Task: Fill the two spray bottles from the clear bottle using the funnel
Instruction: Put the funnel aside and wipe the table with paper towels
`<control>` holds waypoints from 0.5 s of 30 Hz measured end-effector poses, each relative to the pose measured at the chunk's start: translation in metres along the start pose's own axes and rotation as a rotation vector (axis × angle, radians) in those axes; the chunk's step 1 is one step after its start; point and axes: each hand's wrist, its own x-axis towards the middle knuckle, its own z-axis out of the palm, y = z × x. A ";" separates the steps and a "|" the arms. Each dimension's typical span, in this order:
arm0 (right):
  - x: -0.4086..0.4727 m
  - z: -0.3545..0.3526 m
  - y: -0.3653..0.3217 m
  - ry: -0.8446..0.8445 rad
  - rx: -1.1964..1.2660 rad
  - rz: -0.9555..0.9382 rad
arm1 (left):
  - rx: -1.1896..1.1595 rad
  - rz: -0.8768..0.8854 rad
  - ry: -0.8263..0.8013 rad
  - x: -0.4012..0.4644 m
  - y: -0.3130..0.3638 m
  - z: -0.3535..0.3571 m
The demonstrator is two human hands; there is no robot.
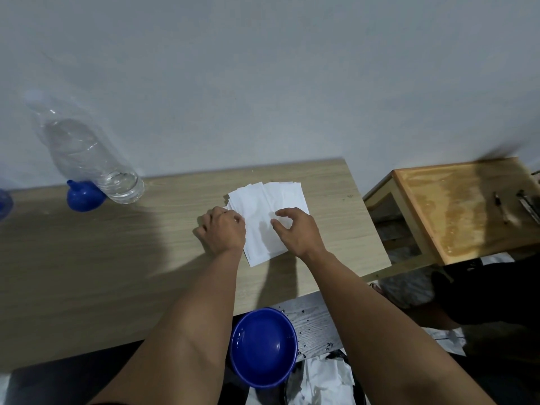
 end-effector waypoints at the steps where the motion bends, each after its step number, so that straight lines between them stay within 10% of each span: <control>1: 0.000 0.000 0.000 0.002 -0.001 0.001 | 0.002 0.004 0.005 0.000 0.000 -0.001; 15: -0.001 0.001 0.002 0.014 0.040 0.014 | -0.061 0.048 0.026 0.019 -0.003 -0.006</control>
